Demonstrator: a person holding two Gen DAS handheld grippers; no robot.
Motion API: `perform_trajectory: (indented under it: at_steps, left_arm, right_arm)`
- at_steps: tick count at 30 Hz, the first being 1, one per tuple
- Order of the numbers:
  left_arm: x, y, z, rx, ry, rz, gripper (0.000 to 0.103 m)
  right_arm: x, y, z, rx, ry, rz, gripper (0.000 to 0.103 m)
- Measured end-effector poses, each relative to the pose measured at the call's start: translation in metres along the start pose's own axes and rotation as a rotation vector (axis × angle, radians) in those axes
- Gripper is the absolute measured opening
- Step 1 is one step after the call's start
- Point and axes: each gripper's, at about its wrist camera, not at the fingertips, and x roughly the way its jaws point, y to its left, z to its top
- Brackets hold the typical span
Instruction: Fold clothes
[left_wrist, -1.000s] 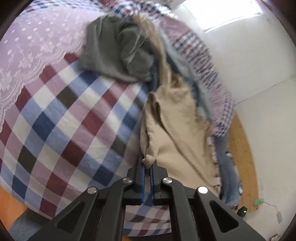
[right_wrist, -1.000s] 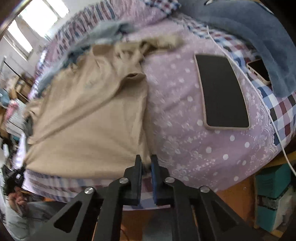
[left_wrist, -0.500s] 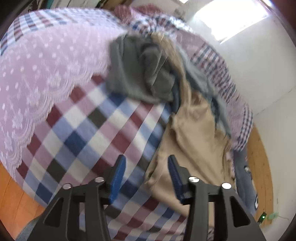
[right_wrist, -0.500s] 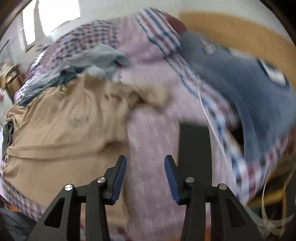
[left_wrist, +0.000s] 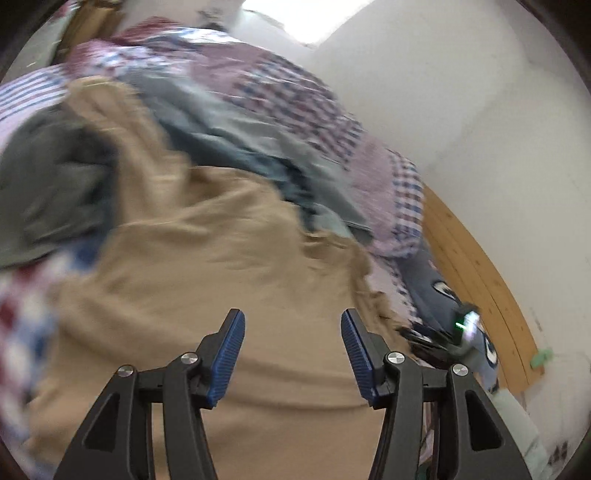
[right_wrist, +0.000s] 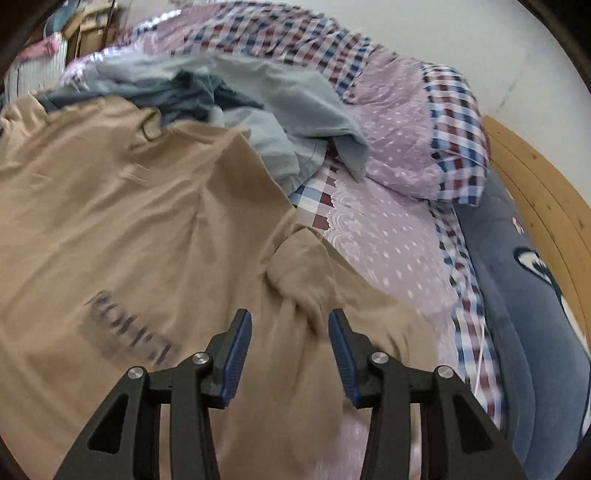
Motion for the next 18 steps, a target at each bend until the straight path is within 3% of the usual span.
perform_trajectory:
  at_steps: [3,5,6,10,12,13,14,16,18]
  left_arm:
    - [0.037,-0.017,0.0,0.033,0.028,-0.044,0.058]
    - [0.059,-0.016,-0.006,0.013,0.076,-0.076,0.058]
    - [0.069,-0.013,-0.01,-0.004,0.104,-0.087,0.058]
    - [0.097,-0.002,-0.022,-0.07,0.2,-0.075,0.058]
    - [0.1,-0.004,-0.026,-0.061,0.203,-0.07,0.058]
    - [0.1,-0.006,-0.026,-0.05,0.204,-0.065,0.058]
    - [0.1,-0.009,-0.027,-0.041,0.204,-0.068,0.058]
    - [0.1,-0.016,-0.027,-0.021,0.202,-0.076,0.058]
    - [0.101,-0.022,-0.026,0.011,0.195,-0.059,0.058]
  right_arm:
    - [0.023,-0.001,0.009,-0.014,0.027,-0.013,0.04]
    - [0.026,-0.009,0.012,0.02,0.026,-0.015,0.008]
    - [0.028,-0.014,0.014,0.037,0.026,-0.016,0.008]
    - [-0.001,-0.07,0.005,0.321,-0.084,0.086,0.008]
    - [-0.005,-0.097,-0.003,0.443,-0.096,0.136,0.01]
    - [-0.003,-0.106,-0.007,0.482,-0.089,0.17,0.017]
    - [-0.001,-0.115,-0.012,0.515,-0.079,0.207,0.032]
    - [0.001,-0.128,-0.019,0.56,-0.069,0.282,0.052]
    - [-0.003,-0.135,-0.026,0.559,-0.078,0.299,0.056]
